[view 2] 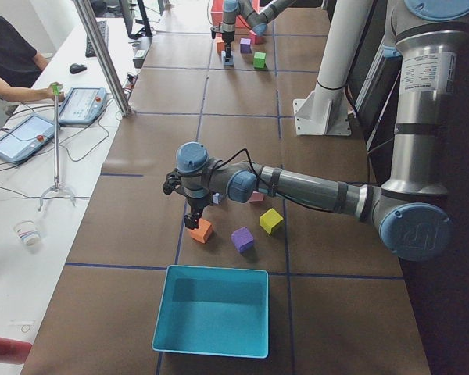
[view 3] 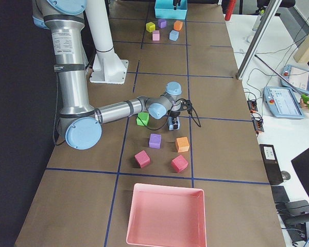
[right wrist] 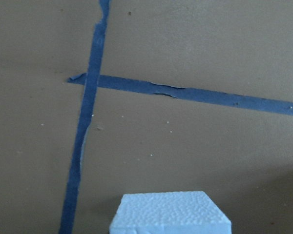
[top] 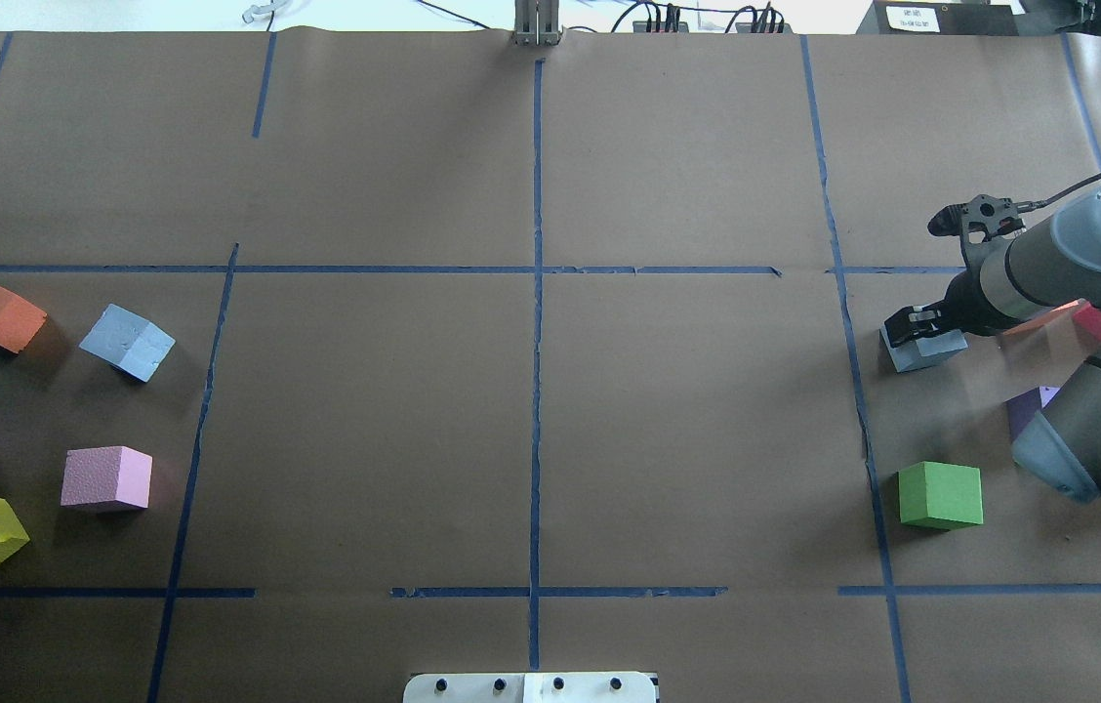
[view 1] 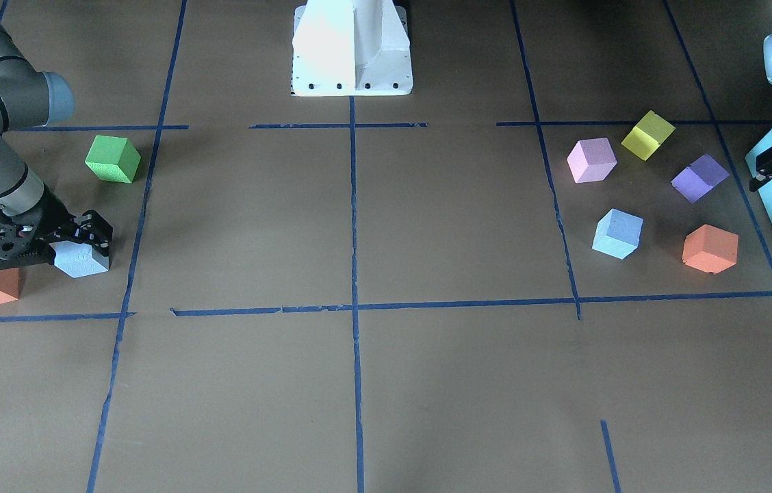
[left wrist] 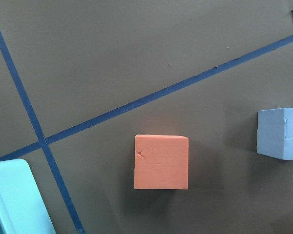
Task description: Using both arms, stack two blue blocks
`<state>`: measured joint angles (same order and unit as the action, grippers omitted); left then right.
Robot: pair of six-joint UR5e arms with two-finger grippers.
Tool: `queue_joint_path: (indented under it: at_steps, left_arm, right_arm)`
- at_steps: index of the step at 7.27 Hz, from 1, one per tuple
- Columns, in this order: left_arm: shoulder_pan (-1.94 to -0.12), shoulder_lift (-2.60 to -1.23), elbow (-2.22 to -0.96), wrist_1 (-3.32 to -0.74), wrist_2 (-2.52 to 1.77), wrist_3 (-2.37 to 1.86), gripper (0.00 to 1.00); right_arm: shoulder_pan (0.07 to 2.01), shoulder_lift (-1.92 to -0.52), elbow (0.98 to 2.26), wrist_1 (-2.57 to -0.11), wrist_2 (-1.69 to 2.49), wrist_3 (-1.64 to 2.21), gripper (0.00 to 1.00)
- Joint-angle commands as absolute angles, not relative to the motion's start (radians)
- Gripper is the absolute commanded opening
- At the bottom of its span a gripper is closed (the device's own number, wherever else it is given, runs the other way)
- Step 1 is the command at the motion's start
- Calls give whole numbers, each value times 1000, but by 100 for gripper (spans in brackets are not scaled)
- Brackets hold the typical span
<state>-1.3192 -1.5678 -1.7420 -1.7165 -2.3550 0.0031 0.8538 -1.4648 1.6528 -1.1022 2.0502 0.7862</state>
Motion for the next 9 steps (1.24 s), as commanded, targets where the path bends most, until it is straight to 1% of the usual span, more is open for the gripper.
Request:
queue_joint_path:
  at_steps: [1,3,4,5,6,7,8,9]
  left_arm:
    - [-1318,-1569,-1749,-1717,-2355,-20,100]
    - [-1316,-1569,-1756,-1717,-2356,-20,100]
    - [-1316,-1569,-1762,-1717,-2356,-20,100]
    - [-1316,-1569,-1763,-1717,-2356,-20,100]
    - [-1316,-1569,-1764,-1717,-2356,-20,100]
    - [-1316,-1568,-1763,-1717,-2356,-20,100]
    - [-1315,-1568,-1763,-1717,-2356,-20,100]
    - [-1315,-1568,-1763,-1717,-2356,-20,100]
  right_arm:
    - [806,-1354,1728,-1158,2063,981,0]
    - [648,-1043,1717,-1427,1976,1217,0]
    - [594,-949,1663,-1446,1948,1332,0]
    - [554,-808,1519,-1448,1913,1409,0]
    - [514,-736,1428,-1445,1887,1446,1]
    - [488,-691,1358,-1443,1847,1468,1]
    - [483,-668,1329,-1445,1838,1474,2]
    - [476,-669,1327,-1445,1838,1471,4]
